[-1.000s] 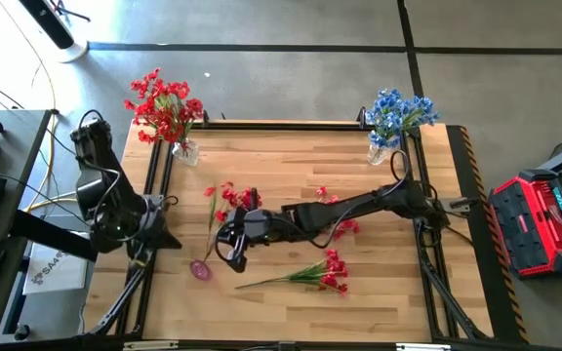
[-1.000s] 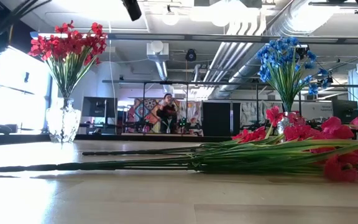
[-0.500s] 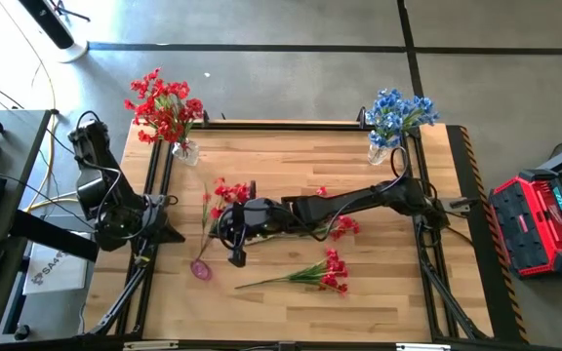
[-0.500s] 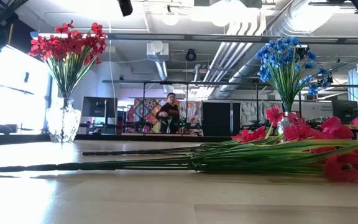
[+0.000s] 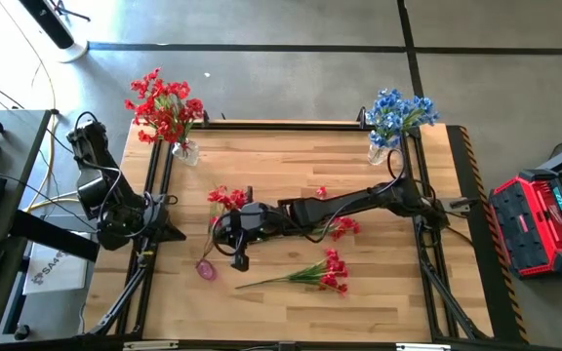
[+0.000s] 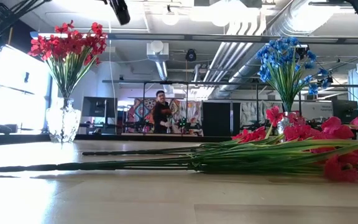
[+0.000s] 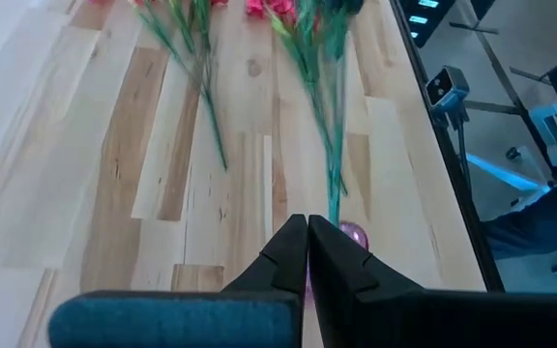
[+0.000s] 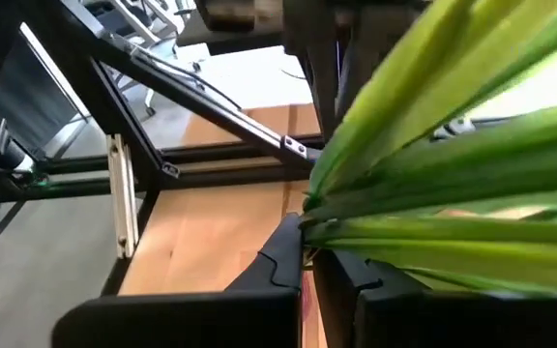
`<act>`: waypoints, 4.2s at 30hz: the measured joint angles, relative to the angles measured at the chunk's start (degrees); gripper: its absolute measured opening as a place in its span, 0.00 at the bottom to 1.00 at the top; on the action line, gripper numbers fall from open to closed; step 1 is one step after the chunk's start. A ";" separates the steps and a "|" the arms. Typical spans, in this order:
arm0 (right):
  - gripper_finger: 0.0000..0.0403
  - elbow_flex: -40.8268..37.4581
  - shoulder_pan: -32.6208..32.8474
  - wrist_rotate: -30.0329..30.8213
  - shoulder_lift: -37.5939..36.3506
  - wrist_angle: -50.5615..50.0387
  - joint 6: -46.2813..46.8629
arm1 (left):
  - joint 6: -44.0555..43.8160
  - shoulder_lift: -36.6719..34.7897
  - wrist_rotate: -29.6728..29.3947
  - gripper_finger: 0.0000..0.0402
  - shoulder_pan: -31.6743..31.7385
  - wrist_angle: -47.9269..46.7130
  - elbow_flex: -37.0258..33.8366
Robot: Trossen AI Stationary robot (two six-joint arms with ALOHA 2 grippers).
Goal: Sort flowers into vase by color
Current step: Put the top red flower into the violet transparent vase
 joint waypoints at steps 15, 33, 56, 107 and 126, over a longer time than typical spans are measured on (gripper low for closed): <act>0.00 15.62 -3.07 -8.32 0.79 -17.08 -4.44 | -7.38 -2.09 -4.62 0.00 0.00 -4.66 0.00; 0.00 15.49 -1.37 -7.93 8.90 -14.34 -7.48 | -7.38 -2.11 -6.88 0.00 0.00 -7.08 0.02; 0.31 15.53 -2.60 -10.24 10.58 -11.72 -11.54 | -8.54 -2.18 -9.21 0.15 0.00 -6.25 0.02; 0.64 20.47 -6.99 -9.62 -0.77 -20.46 8.80 | 0.64 -2.15 -37.87 0.11 0.00 -15.48 29.40; 0.61 15.80 -14.03 -8.89 6.70 -39.62 -1.01 | -1.40 2.55 -36.96 0.11 0.00 -15.19 29.35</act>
